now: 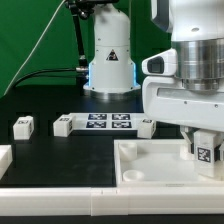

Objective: Assemble one leg

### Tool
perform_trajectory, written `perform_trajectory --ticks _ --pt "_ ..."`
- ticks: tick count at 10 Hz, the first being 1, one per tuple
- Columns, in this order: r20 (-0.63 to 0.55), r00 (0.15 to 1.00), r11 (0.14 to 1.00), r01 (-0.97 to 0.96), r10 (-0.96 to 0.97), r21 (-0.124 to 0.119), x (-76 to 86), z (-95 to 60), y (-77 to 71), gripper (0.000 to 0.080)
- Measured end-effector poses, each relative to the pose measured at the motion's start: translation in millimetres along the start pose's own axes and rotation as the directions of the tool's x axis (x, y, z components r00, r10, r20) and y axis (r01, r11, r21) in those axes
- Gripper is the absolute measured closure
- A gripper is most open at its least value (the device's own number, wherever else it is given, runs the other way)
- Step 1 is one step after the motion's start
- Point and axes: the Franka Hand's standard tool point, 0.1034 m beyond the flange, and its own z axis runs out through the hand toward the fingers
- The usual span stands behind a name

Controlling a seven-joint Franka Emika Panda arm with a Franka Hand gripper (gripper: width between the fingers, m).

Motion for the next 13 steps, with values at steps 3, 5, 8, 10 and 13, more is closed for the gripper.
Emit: perform_trajectory --ticks 3,5,8,10,13 --pt "0.001 0.998 0.998 -0.066 0.066 0.001 0.1 0.1 0.2 0.0451" --pt "0.0 1.0 1.0 0.002 -0.002 0.005 1.5 -3.9 -2.8 0.0314" --pt "-0.009 0.921 0.921 0.389 -0.389 0.009 1.2 -10.3 -6.2 0.0153" --pt "-0.014 0.785 0.785 0.619 -0.619 0.0 1.1 -10.7 -6.3 0.015" --pt "-0.01 0.497 0.497 0.867 -0.868 -0.037 -0.1 -11.5 -8.6 0.015"
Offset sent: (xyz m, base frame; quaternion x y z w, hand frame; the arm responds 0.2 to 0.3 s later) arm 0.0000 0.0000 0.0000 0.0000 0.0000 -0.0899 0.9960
